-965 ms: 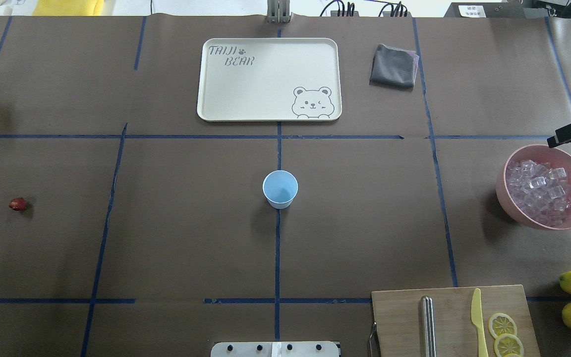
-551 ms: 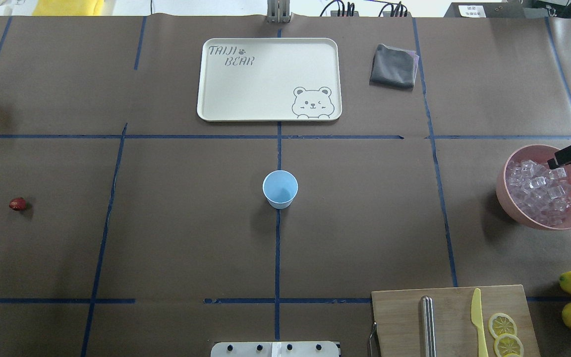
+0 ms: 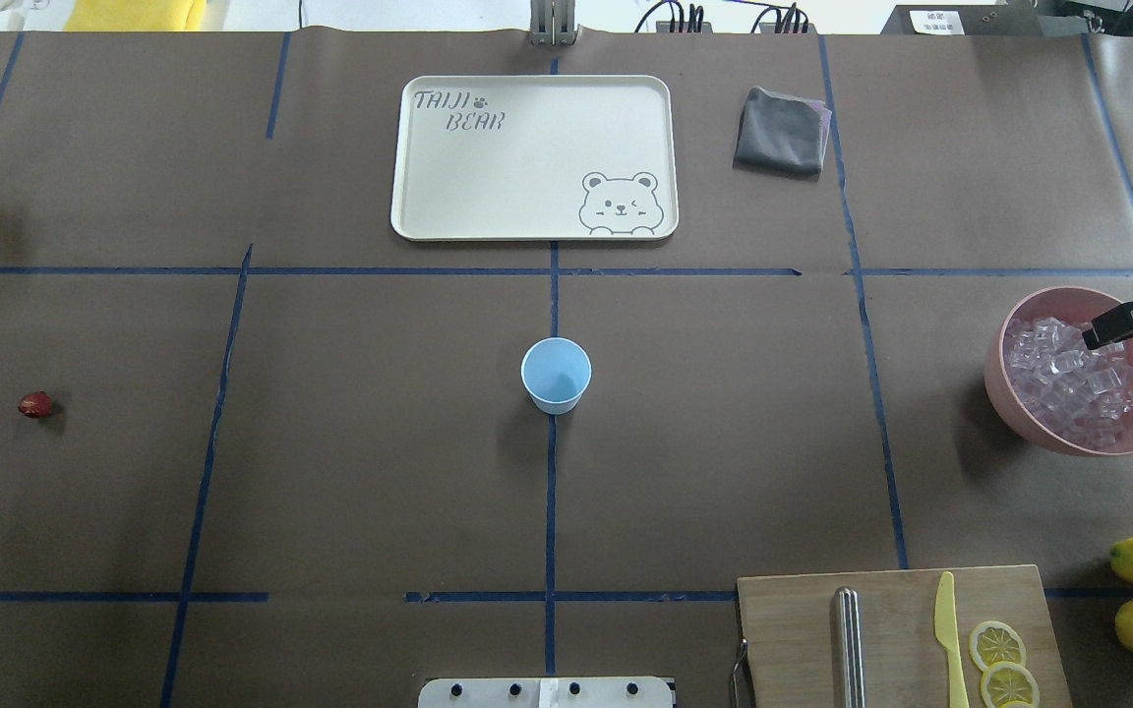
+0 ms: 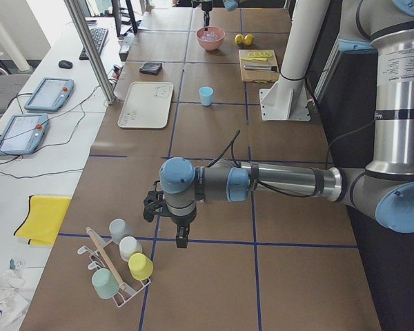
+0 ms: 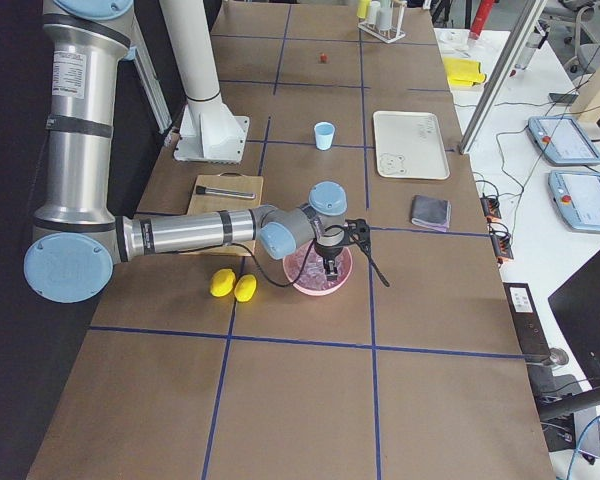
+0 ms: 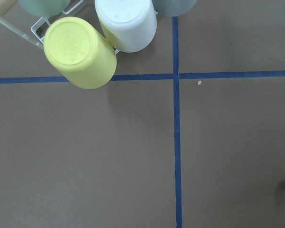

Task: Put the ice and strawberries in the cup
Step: 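Lower the right gripper into the pink bowl and grasp an ice cube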

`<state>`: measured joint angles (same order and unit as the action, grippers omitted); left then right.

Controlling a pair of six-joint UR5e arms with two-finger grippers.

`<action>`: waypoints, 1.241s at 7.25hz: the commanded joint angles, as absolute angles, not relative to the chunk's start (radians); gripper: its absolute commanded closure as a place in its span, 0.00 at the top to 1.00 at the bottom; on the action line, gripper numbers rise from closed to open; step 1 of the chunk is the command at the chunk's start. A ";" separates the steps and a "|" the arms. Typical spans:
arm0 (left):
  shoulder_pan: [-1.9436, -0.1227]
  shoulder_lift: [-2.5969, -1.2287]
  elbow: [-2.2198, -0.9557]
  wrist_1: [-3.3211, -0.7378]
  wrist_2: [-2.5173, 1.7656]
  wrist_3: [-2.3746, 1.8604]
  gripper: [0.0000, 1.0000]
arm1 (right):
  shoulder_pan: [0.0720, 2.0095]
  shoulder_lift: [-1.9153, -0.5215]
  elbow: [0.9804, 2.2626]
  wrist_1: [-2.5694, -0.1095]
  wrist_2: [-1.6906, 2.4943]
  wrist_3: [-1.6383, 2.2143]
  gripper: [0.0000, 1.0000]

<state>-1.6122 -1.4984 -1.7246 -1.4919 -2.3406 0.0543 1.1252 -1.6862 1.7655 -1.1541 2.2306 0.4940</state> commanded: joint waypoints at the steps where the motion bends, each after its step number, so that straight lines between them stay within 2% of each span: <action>1: -1.614 -1.497 -1.730 -1.491 -2.341 0.054 1.00 | 1.121 -1.683 1.753 -1.155 2.226 0.494 0.65; 6: -1.612 -1.497 -1.733 -1.491 -2.341 0.054 1.00 | 1.114 -1.686 1.729 -1.154 2.217 0.486 0.63; 9: -1.614 -1.496 -1.746 -1.479 -2.341 0.054 1.00 | 1.111 -1.690 1.730 -1.154 2.218 0.485 0.56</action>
<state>-1.6135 -1.4958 -1.7410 -1.4878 -2.3409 0.0537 1.1125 -1.6887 1.7301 -1.1536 2.2170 0.4850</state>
